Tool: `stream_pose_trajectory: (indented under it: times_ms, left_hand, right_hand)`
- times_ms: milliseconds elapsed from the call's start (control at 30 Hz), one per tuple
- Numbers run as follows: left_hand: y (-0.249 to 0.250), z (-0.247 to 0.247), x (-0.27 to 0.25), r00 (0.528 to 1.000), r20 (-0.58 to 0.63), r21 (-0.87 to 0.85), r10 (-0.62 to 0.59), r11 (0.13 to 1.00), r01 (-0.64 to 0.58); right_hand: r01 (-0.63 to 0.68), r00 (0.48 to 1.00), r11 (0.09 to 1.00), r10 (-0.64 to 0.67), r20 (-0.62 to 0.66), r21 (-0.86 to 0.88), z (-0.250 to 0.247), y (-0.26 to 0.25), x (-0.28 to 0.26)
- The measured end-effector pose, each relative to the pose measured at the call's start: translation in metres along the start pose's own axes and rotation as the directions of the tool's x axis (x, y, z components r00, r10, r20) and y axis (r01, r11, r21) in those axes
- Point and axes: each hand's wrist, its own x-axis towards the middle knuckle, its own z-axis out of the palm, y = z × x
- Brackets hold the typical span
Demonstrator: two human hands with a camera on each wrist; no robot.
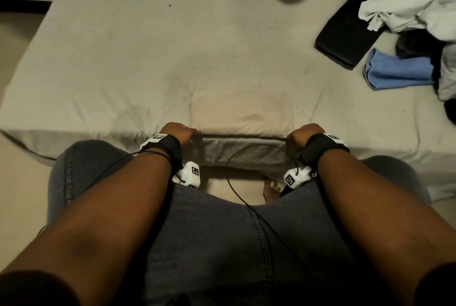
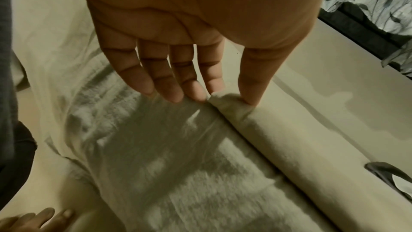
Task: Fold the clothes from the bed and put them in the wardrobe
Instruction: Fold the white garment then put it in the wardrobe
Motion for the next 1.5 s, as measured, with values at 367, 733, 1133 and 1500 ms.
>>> stream_pose_trajectory:
  times_ms: [367, 733, 1133, 1500]
  left_hand:
    - [-0.005, -0.013, -0.001, 0.995, -0.101, 0.19, 0.012, 0.982, 0.008]
    - [-0.007, -0.015, 0.002, 0.994, -0.111, 0.126, -0.005, 0.992, 0.019]
    - [0.018, -0.019, 0.038, 0.984, -0.18, -0.29, -0.007, 0.956, -0.046]
    - [0.01, -0.017, 0.051, 0.972, -0.235, -0.317, -0.015, 0.946, -0.063]
  right_hand:
    - [-0.047, 0.987, 0.986, 0.071, -0.146, 0.16, -0.011, 0.012, -0.003]
    - [-0.045, 0.987, 0.984, 0.071, -0.147, 0.173, -0.016, 0.008, 0.007]
    - [-0.005, 0.983, 0.864, 0.097, -0.157, 0.504, -0.03, -0.013, 0.037]
    - [-0.029, 0.986, 0.865, 0.107, -0.127, 0.501, -0.038, -0.009, 0.039]
